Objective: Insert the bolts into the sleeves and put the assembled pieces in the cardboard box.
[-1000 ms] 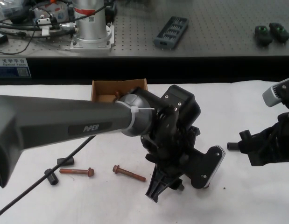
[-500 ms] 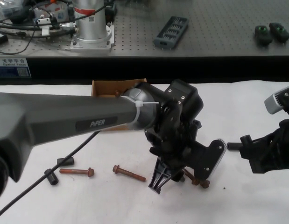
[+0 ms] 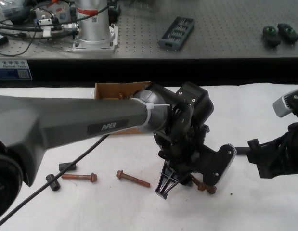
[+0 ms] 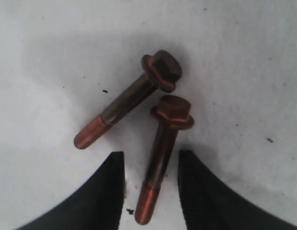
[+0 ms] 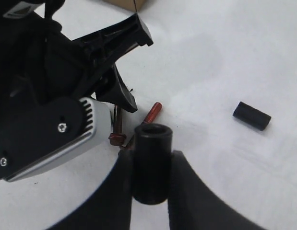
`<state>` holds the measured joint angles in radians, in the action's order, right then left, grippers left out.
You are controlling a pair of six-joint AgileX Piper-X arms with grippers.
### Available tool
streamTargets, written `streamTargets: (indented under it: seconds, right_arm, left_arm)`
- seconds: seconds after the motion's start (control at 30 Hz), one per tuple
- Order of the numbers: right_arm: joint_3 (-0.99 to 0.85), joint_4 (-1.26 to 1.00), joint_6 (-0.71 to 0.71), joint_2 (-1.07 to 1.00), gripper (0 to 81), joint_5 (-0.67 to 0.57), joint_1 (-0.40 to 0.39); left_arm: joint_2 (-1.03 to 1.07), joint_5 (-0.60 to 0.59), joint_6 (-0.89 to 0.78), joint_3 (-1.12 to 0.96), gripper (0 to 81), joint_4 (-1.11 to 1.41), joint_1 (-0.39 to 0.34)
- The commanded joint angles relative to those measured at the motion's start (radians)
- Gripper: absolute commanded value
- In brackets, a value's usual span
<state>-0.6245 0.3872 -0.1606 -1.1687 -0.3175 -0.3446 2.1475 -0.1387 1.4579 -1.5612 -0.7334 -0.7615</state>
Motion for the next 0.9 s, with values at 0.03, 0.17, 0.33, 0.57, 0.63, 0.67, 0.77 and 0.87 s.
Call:
streamTargets:
  seconds: [0.03,0.17,0.33,0.57,0.63,0.67,0.77,0.87]
  right_arm:
    - [-0.003,-0.011,0.003,0.025,1.9,-0.014,0.004]
    - [-0.003,-0.011,0.003,0.036,1.9,-0.014,0.004]
    - [-0.003,-0.011,0.003,0.036,1.9,-0.014,0.004]
    - [-0.003,-0.011,0.003,0.036,1.9,-0.014,0.004]
    - [-0.003,-0.011,0.003,0.036,1.9,-0.014,0.004]
    - [-0.003,-0.011,0.003,0.036,1.9,-0.014,0.004]
    - [-0.003,-0.011,0.003,0.036,1.9,-0.014,0.004]
    - [-0.003,-0.013,0.003,0.035,1.9,-0.014,0.004]
  left_arm:
    - [0.05,0.023,0.009,0.01,28.1,-0.066,-0.007]
    - [0.056,0.032,0.009,0.01,28.1,-0.116,-0.015]
    - [0.056,0.06,-0.004,0.01,20.5,-0.176,-0.021]
    - [0.056,0.06,-0.013,0.01,8.2,-0.181,-0.021]
    - [0.056,0.06,-0.029,0.01,8.1,-0.18,-0.021]
    - [0.056,0.06,-0.048,0.01,7.3,-0.18,-0.021]
    - [0.052,0.056,-0.103,0.01,3.3,-0.18,-0.021]
    - [0.033,0.036,-0.196,0.01,0.7,-0.154,-0.021]
